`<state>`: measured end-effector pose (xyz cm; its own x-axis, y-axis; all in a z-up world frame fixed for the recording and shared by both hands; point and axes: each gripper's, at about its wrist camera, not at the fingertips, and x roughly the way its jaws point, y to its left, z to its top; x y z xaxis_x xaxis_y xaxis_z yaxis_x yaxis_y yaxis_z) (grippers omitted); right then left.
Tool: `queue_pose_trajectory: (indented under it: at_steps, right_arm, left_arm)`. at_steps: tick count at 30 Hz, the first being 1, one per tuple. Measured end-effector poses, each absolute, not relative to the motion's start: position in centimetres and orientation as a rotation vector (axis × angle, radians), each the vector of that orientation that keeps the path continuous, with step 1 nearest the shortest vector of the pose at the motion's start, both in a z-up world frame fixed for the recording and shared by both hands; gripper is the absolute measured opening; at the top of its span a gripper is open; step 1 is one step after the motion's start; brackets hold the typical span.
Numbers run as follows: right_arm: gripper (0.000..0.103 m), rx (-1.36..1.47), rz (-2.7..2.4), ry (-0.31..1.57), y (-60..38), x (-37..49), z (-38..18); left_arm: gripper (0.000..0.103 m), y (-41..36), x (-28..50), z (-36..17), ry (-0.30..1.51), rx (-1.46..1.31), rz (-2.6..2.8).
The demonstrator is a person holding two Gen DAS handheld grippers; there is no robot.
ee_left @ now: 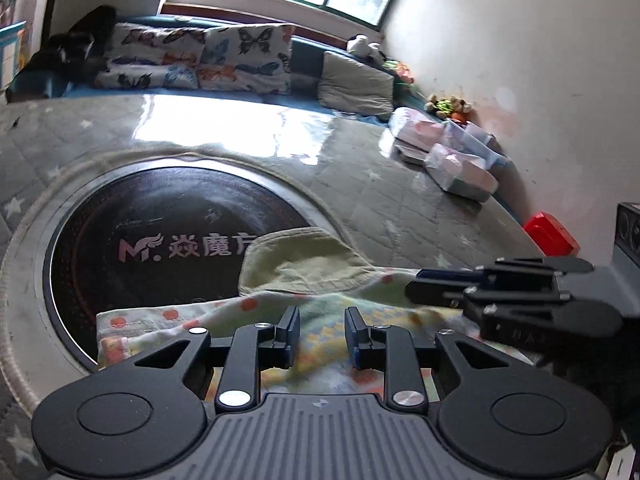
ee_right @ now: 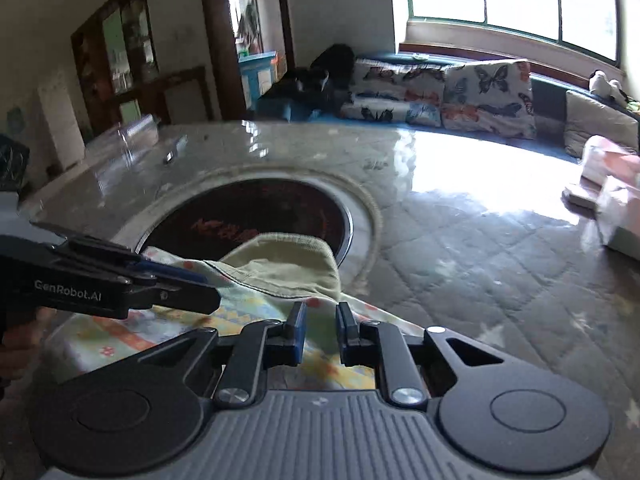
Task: Fold clothes
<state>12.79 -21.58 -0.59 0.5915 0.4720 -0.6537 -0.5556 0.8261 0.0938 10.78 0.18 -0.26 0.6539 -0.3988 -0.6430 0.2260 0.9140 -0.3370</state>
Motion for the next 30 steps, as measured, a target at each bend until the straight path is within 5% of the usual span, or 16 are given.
queue_pose_trajectory:
  at_steps: [24,30]
  right_arm:
    - [0.019,-0.226,0.724,0.689,-21.1,4.7,-0.5]
    - [0.020,-0.248,0.735,0.656,-21.5,1.9,-0.8]
  left_arm:
    - [0.031,-1.3,3.3,-0.2,0.719,-0.147,-0.452]
    - [0.040,-1.4,1.2,-0.5,0.685,-0.109,-0.450]
